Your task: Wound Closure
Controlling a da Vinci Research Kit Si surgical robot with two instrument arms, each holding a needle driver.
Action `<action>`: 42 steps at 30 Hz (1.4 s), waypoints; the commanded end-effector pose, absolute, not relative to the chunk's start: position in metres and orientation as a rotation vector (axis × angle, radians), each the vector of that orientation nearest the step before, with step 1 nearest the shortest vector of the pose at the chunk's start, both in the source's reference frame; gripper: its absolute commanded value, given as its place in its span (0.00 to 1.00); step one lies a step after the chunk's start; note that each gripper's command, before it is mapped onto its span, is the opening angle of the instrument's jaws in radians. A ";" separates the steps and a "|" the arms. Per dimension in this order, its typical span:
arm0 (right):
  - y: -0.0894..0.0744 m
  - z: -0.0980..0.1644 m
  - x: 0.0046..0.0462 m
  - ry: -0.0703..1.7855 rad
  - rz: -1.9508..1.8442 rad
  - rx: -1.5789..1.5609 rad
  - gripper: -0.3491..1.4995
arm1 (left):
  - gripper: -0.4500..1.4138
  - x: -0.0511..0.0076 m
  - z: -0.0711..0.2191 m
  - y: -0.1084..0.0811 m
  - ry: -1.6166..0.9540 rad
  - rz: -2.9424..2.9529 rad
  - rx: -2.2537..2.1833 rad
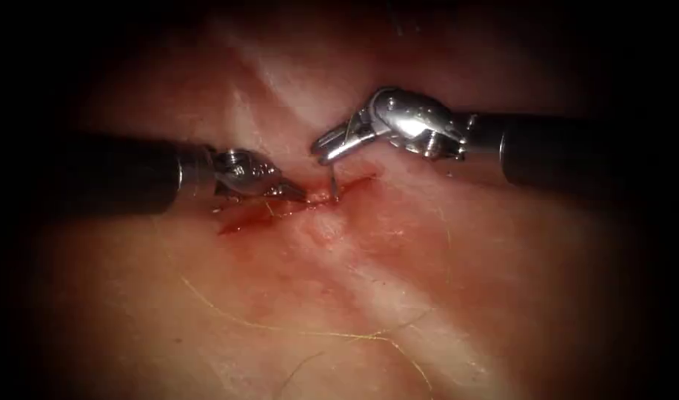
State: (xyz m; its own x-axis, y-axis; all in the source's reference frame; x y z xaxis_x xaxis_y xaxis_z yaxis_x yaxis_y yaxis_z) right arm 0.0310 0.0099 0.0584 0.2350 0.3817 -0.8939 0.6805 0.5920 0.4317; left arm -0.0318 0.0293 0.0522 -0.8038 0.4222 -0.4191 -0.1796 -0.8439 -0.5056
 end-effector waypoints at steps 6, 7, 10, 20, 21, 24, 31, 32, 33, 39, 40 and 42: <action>0.010 0.059 0.0318 1.382 -0.322 1.032 0.00 | 0.00 -0.0336 0.048 0.029 -0.639 2.650 -0.783; 0.009 0.059 0.0319 1.385 -0.345 1.031 0.00 | 0.00 -0.0341 0.046 0.030 -0.625 2.647 -0.813; 0.009 0.059 0.0318 1.387 -0.368 1.039 0.00 | 0.00 -0.0345 0.043 0.030 -0.608 2.655 -0.846; 0.009 0.058 0.0317 1.398 -0.395 1.057 0.00 | 0.00 -0.0382 0.037 0.028 -0.541 2.712 -0.875; 0.009 0.058 0.0317 1.394 -0.391 1.061 0.00 | 0.00 -0.0389 0.037 0.027 -0.549 2.712 -0.883; 0.009 0.058 0.0318 1.385 -0.378 1.073 0.00 | 0.00 -0.0409 0.038 0.026 -0.569 2.708 -0.914; 0.009 0.059 0.0318 1.378 -0.362 1.071 0.00 | 0.00 -0.0428 0.041 0.024 -0.613 2.741 -0.910; 0.009 0.059 0.0318 1.377 -0.361 1.068 0.00 | 0.00 -0.0429 0.042 0.024 -0.616 2.744 -0.910; 0.009 0.059 0.0319 1.376 -0.357 1.062 0.00 | 0.00 -0.0430 0.042 0.024 -0.621 2.747 -0.911; 0.009 0.059 0.0319 1.395 -0.349 0.992 0.00 | 0.00 -0.0431 0.042 0.024 -0.624 2.752 -0.917; 0.009 0.059 0.0319 1.398 -0.349 0.983 0.00 | 0.00 -0.0430 0.042 0.024 -0.624 2.752 -0.917; 0.009 0.059 0.0319 1.411 -0.349 0.938 0.00 | 0.00 -0.0430 0.042 0.024 -0.624 2.752 -0.918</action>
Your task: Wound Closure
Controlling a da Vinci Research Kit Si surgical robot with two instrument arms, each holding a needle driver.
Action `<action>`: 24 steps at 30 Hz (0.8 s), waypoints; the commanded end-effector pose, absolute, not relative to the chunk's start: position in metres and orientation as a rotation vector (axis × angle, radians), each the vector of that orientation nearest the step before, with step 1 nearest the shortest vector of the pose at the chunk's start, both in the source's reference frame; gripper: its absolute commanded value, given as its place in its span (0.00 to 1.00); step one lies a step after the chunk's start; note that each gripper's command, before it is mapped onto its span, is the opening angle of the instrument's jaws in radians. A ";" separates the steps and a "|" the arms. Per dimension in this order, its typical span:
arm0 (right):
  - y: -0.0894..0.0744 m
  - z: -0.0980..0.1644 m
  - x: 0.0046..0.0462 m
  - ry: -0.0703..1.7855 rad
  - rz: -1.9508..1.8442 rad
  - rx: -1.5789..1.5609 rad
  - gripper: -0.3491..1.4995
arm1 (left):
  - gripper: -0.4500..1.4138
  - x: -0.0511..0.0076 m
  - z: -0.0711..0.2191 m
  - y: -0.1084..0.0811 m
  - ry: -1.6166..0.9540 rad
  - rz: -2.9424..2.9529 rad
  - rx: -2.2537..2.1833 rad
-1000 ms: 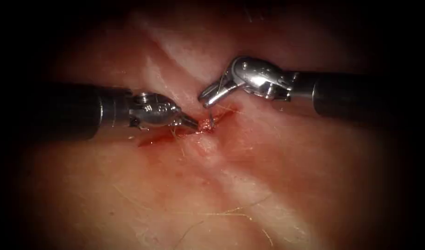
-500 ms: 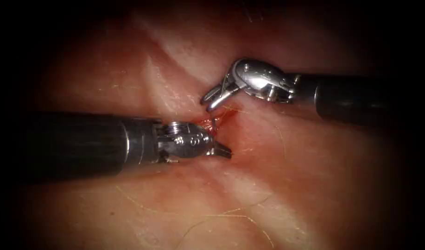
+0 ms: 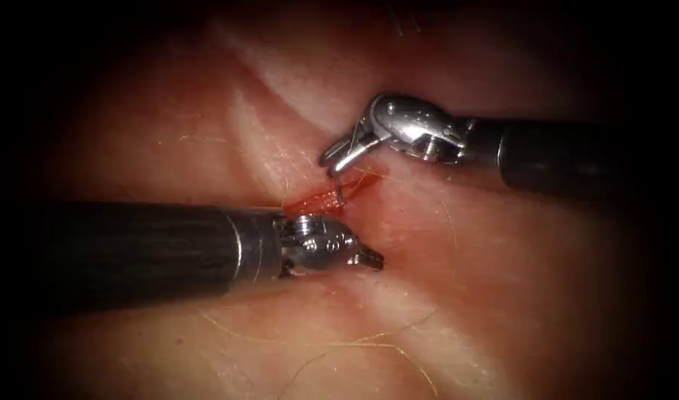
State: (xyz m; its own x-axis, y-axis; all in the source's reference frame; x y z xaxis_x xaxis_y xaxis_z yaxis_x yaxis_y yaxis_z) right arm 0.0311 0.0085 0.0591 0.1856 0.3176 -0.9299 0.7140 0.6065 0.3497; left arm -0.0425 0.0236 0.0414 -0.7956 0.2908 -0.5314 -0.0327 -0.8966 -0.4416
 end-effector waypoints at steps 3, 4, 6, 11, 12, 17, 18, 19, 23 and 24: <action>0.009 0.060 0.0320 1.411 -0.331 0.908 0.00 | 0.00 -0.0429 0.042 0.024 -0.625 2.753 -0.919; 0.009 0.060 0.0320 1.411 -0.335 0.910 0.00 | 0.00 -0.0429 0.042 0.024 -0.627 2.755 -0.916; 0.008 0.061 0.0317 1.410 -0.357 0.936 0.00 | 0.00 -0.0427 0.042 0.024 -0.628 2.756 -0.917; 0.008 0.060 0.0312 1.360 -0.325 1.063 0.00 | 0.00 -0.0427 0.042 0.024 -0.631 2.758 -0.914; 0.008 0.060 0.0313 1.347 -0.313 1.097 0.00 | 0.00 -0.0426 0.042 0.024 -0.633 2.760 -0.911; 0.008 0.060 0.0314 1.255 -0.261 1.237 0.00 | 0.00 -0.0420 0.042 0.023 -0.644 2.777 -0.895; 0.008 0.060 0.0314 1.245 -0.258 1.252 0.00 | 0.00 -0.0420 0.042 0.023 -0.644 2.780 -0.891; 0.008 0.060 0.0314 1.231 -0.250 1.271 0.00 | 0.00 -0.0420 0.042 0.023 -0.642 2.781 -0.891; 0.008 0.060 0.0316 1.183 -0.213 1.317 0.00 | 0.00 -0.0421 0.042 0.022 -0.642 2.790 -0.880; 0.008 0.060 0.0316 1.176 -0.200 1.330 0.00 | 0.00 -0.0421 0.043 0.022 -0.643 2.792 -0.877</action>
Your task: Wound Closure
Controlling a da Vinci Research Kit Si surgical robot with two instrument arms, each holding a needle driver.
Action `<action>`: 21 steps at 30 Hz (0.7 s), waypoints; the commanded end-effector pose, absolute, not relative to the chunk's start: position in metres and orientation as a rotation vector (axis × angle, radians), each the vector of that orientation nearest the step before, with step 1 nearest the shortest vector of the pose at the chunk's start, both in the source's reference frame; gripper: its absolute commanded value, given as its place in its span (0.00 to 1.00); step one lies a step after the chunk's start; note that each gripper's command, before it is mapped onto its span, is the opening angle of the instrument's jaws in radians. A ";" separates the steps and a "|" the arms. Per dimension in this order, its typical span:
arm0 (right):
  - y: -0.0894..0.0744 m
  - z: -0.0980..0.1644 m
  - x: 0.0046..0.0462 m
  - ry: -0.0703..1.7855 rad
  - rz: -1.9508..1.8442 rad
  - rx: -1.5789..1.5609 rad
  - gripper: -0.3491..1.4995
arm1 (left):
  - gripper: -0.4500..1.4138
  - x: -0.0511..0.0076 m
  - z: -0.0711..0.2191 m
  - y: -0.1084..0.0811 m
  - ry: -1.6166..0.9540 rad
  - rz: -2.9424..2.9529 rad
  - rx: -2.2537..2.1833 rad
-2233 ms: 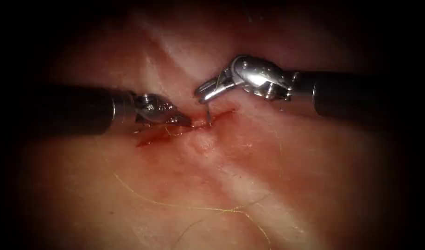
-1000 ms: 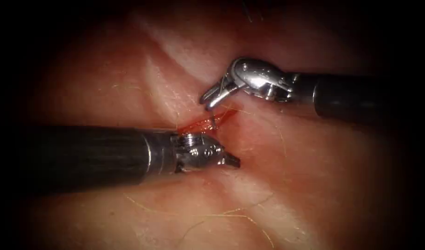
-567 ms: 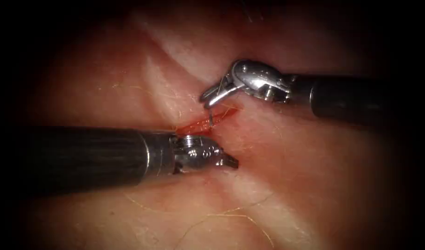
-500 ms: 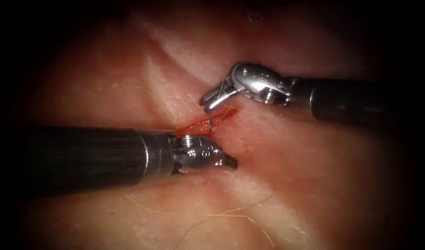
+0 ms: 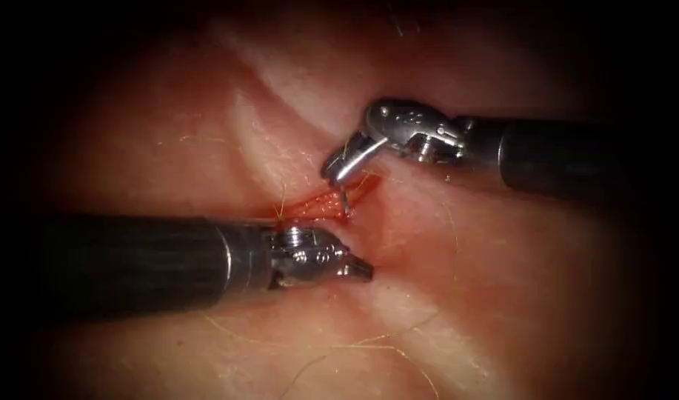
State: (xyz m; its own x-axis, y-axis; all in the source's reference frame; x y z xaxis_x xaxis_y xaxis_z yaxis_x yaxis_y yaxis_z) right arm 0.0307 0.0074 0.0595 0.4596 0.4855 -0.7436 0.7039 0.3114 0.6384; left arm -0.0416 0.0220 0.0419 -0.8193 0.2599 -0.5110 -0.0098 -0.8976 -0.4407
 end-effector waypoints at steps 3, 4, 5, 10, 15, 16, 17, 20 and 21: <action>0.008 0.060 0.0315 1.165 -0.158 1.358 0.00 | 0.00 -0.0418 0.043 0.022 -0.649 2.794 -0.882; 0.007 0.060 0.0315 1.163 -0.153 1.361 0.00 | 0.00 -0.0417 0.043 0.022 -0.648 2.800 -0.886; 0.007 0.060 0.0315 1.163 -0.155 1.361 0.00 | 0.00 -0.0416 0.043 0.022 -0.649 2.800 -0.886; 0.007 0.060 0.0311 1.122 -0.022 1.427 0.00 | 0.00 -0.0410 0.043 0.022 -0.652 2.808 -0.888; 0.007 0.060 0.0312 1.066 0.140 1.515 0.00 | 0.00 -0.0404 0.044 0.022 -0.660 2.808 -0.857; 0.007 0.060 0.0314 1.052 0.170 1.532 0.00 | 0.00 -0.0403 0.045 0.022 -0.660 2.809 -0.857; 0.007 0.060 0.0316 1.059 0.201 1.544 0.00 | 0.00 -0.0402 0.045 0.022 -0.661 2.812 -0.854; 0.007 0.061 0.0321 1.122 0.267 1.553 0.00 | 0.00 -0.0400 0.045 0.022 -0.662 2.808 -0.852; 0.007 0.061 0.0321 1.127 0.272 1.554 0.00 | 0.00 -0.0400 0.045 0.022 -0.663 2.809 -0.852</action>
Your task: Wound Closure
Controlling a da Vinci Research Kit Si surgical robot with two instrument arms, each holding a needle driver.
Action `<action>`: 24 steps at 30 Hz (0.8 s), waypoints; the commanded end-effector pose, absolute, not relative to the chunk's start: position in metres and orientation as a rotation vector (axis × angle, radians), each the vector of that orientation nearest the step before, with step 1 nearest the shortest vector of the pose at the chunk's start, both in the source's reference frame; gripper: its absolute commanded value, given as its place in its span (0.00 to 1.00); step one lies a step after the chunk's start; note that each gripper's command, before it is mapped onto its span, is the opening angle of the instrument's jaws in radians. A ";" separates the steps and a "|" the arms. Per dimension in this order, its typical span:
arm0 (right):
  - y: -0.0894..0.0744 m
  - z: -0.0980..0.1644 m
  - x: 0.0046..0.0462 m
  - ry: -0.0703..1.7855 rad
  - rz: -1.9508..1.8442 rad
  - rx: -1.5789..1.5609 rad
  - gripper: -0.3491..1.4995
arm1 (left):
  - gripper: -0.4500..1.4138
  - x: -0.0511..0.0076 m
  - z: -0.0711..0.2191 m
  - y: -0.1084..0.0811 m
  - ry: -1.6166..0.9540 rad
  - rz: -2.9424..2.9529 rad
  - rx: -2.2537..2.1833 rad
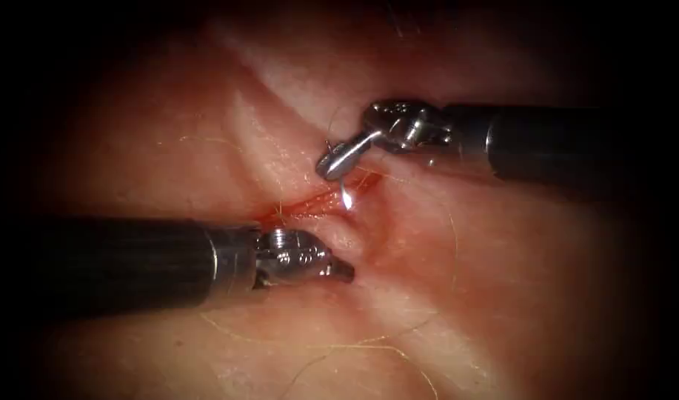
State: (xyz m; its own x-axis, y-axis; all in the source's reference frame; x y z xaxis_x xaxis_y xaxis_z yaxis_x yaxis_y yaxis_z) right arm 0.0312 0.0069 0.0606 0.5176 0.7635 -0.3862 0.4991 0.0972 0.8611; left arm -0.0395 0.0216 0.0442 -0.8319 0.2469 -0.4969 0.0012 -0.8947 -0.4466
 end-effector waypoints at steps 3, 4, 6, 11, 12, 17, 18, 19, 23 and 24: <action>0.007 0.061 0.0324 1.204 0.274 1.525 0.00 | 0.00 -0.0399 0.045 0.022 -0.663 2.810 -0.853; 0.007 0.061 0.0324 1.232 0.262 1.507 0.00 | 0.00 -0.0399 0.045 0.022 -0.663 2.811 -0.853; 0.006 0.060 0.0324 1.254 0.251 1.493 0.00 | 0.00 -0.0399 0.045 0.022 -0.663 2.813 -0.850; 0.006 0.060 0.0323 1.294 0.297 1.496 0.00 | 0.00 -0.0398 0.045 0.022 -0.663 2.814 -0.850; 0.006 0.060 0.0324 1.295 0.317 1.506 0.00 | 0.00 -0.0398 0.045 0.022 -0.663 2.814 -0.851; 0.005 0.060 0.0319 1.249 0.371 1.554 0.00 | 0.00 -0.0396 0.045 0.022 -0.667 2.813 -0.846; 0.005 0.060 0.0317 1.229 0.384 1.569 0.00 | 0.00 -0.0394 0.045 0.022 -0.668 2.814 -0.847; 0.005 0.060 0.0316 1.210 0.385 1.580 0.00 | 0.00 -0.0392 0.046 0.022 -0.675 2.809 -0.848; 0.004 0.060 0.0315 1.172 0.396 1.605 0.00 | 0.00 -0.0388 0.046 0.022 -0.672 2.813 -0.836; 0.004 0.061 0.0315 1.167 0.397 1.608 0.00 | 0.00 -0.0387 0.046 0.022 -0.672 2.814 -0.836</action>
